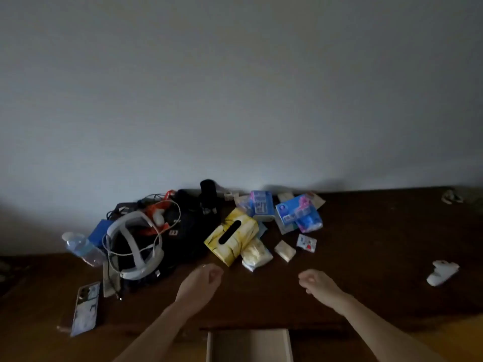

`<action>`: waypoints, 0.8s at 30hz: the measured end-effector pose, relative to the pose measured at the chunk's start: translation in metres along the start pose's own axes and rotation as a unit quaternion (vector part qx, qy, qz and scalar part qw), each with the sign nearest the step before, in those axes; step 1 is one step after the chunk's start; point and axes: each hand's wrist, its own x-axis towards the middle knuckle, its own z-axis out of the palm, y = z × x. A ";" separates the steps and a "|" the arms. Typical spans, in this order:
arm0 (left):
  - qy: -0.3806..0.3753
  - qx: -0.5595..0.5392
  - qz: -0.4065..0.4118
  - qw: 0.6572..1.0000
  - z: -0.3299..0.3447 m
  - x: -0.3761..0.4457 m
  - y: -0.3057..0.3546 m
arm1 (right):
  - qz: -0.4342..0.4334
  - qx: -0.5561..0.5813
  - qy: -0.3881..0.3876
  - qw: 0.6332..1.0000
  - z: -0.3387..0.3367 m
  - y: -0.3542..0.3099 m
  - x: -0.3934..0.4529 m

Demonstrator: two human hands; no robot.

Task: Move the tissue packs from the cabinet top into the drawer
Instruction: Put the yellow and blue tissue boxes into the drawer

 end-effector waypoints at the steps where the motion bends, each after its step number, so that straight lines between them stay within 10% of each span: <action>1: 0.007 0.016 0.034 0.999 0.006 0.020 0.008 | -0.024 -0.012 0.012 1.000 0.003 -0.004 0.021; 15: -0.029 0.218 -0.017 0.975 0.125 0.208 -0.039 | -0.057 -0.085 0.071 0.992 0.074 -0.050 0.225; 21: -0.001 0.161 0.015 0.987 0.140 0.215 -0.059 | -0.178 -0.178 0.380 0.890 0.039 -0.066 0.252; 24: -0.017 0.149 -0.003 0.989 0.140 0.215 -0.054 | -0.129 -0.299 0.396 0.859 0.004 -0.079 0.269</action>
